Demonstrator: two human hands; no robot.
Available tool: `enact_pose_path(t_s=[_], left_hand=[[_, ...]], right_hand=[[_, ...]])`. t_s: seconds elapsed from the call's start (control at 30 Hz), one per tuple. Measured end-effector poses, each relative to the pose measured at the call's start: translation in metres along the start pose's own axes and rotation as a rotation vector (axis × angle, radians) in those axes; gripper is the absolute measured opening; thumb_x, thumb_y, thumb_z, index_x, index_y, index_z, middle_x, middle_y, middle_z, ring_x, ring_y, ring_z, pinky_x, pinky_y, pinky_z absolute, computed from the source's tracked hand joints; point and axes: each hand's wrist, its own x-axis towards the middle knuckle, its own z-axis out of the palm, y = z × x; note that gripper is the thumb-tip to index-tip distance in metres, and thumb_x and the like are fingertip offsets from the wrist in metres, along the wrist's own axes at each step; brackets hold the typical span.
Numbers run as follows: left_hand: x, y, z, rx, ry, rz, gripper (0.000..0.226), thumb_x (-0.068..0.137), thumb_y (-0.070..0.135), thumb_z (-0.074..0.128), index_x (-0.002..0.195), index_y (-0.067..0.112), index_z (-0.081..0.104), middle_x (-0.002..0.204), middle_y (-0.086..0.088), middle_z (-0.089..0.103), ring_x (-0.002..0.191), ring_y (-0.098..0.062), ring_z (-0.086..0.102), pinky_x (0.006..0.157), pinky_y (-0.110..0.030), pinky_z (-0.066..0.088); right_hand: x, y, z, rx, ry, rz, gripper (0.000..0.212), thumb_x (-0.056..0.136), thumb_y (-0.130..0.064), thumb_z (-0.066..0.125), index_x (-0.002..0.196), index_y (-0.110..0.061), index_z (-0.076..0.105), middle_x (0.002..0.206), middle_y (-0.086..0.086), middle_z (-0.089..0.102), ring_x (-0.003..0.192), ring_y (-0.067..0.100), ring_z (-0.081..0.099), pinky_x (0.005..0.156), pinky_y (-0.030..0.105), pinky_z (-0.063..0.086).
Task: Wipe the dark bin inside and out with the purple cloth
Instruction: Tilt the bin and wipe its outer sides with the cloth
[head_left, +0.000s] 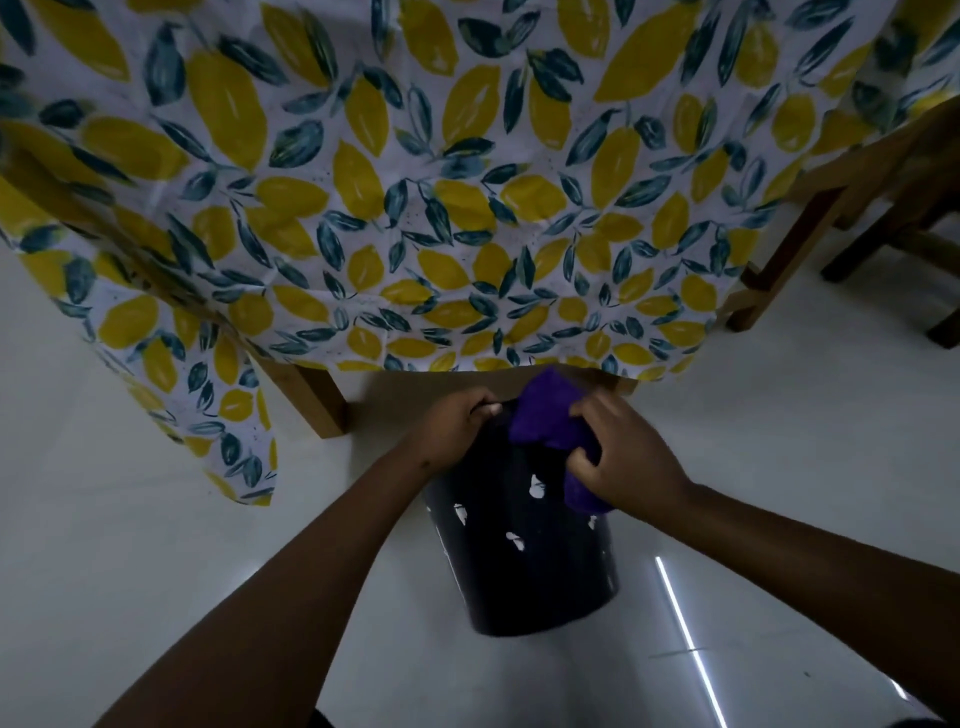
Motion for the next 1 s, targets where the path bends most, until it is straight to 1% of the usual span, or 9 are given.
enact_pose_path(t_s=[0.17,0.23,0.3,0.4,0.5,0.63,0.77,0.87,1.0], left_hand=[[0.005,0.001,0.002,-0.030,0.012,0.039,0.019,0.096,0.027,0.050,0.103,0.019,0.066,0.097,0.006,0.064,0.091,-0.011,0.058,0.079,-0.029,0.044],[0.007,0.000,0.002,-0.031,0.013,0.040,0.024,0.097,0.030,0.049,0.109,0.020,0.066,0.102,0.008,0.065,0.094,-0.009,0.058,0.079,-0.025,0.043],[0.010,-0.005,0.003,-0.001,0.031,0.019,0.021,0.096,0.033,0.049,0.104,0.022,0.065,0.100,0.005,0.067,0.091,-0.012,0.059,0.075,-0.025,0.041],[0.012,-0.009,0.005,0.066,0.062,-0.016,0.015,0.094,0.033,0.052,0.088,0.022,0.060,0.084,0.004,0.063,0.081,-0.016,0.058,0.067,-0.026,0.038],[0.011,-0.006,0.004,0.089,0.066,-0.019,0.014,0.093,0.030,0.053,0.087,0.021,0.060,0.086,0.001,0.064,0.081,-0.017,0.058,0.070,-0.030,0.044],[0.011,-0.010,-0.002,0.039,0.022,0.015,0.018,0.095,0.018,0.051,0.104,0.016,0.066,0.106,-0.004,0.069,0.097,-0.017,0.060,0.083,-0.028,0.045],[0.011,-0.006,-0.004,0.047,-0.035,0.051,0.026,0.096,0.014,0.047,0.114,0.015,0.065,0.117,-0.004,0.067,0.105,-0.019,0.060,0.092,-0.032,0.047],[0.011,-0.003,-0.004,0.035,-0.029,0.078,0.024,0.095,0.011,0.049,0.111,0.013,0.067,0.115,-0.006,0.067,0.104,-0.019,0.060,0.091,-0.033,0.047],[0.011,-0.009,-0.006,0.014,0.011,0.063,0.020,0.092,0.016,0.057,0.109,0.012,0.068,0.113,-0.006,0.068,0.104,-0.019,0.060,0.090,-0.030,0.045]], right_hand=[[-0.019,0.006,0.037,-0.193,-0.217,-0.080,0.058,0.070,-0.021,0.072,0.125,-0.008,0.055,0.113,0.013,0.056,0.102,0.033,0.055,0.081,0.045,0.053],[-0.020,0.008,0.046,-0.250,-0.232,-0.096,0.061,0.075,-0.028,0.077,0.130,-0.010,0.054,0.134,0.019,0.047,0.124,0.038,0.047,0.097,0.051,0.047],[-0.023,0.012,0.053,-0.233,-0.256,-0.122,0.065,0.084,-0.033,0.069,0.140,-0.012,0.044,0.154,0.019,0.025,0.143,0.036,0.024,0.110,0.051,0.032],[-0.031,0.013,0.061,-0.226,-0.357,-0.176,0.071,0.096,-0.044,0.041,0.153,-0.015,0.010,0.162,0.006,-0.002,0.149,0.021,-0.002,0.117,0.045,0.021],[-0.039,0.007,0.067,-0.366,-0.359,-0.259,0.065,0.096,-0.046,0.030,0.153,-0.020,0.013,0.162,0.007,0.007,0.148,0.024,0.009,0.113,0.047,0.022],[-0.036,0.006,0.071,-0.413,-0.334,-0.384,0.055,0.097,-0.038,0.029,0.151,-0.028,0.024,0.160,0.003,0.018,0.146,0.023,0.020,0.110,0.051,0.026],[-0.026,0.005,0.063,-0.297,-0.327,-0.224,0.057,0.096,-0.035,0.030,0.151,-0.032,0.018,0.161,-0.003,0.010,0.148,0.020,0.009,0.113,0.050,0.020],[-0.029,-0.002,0.072,-0.213,-0.295,-0.134,0.060,0.092,-0.027,0.031,0.151,-0.026,0.020,0.161,0.001,0.012,0.147,0.025,0.008,0.111,0.049,0.025],[-0.066,0.004,0.088,-0.381,-0.348,-0.366,0.058,0.095,-0.033,0.034,0.152,-0.027,0.020,0.161,0.002,0.014,0.147,0.028,0.009,0.111,0.049,0.024]])
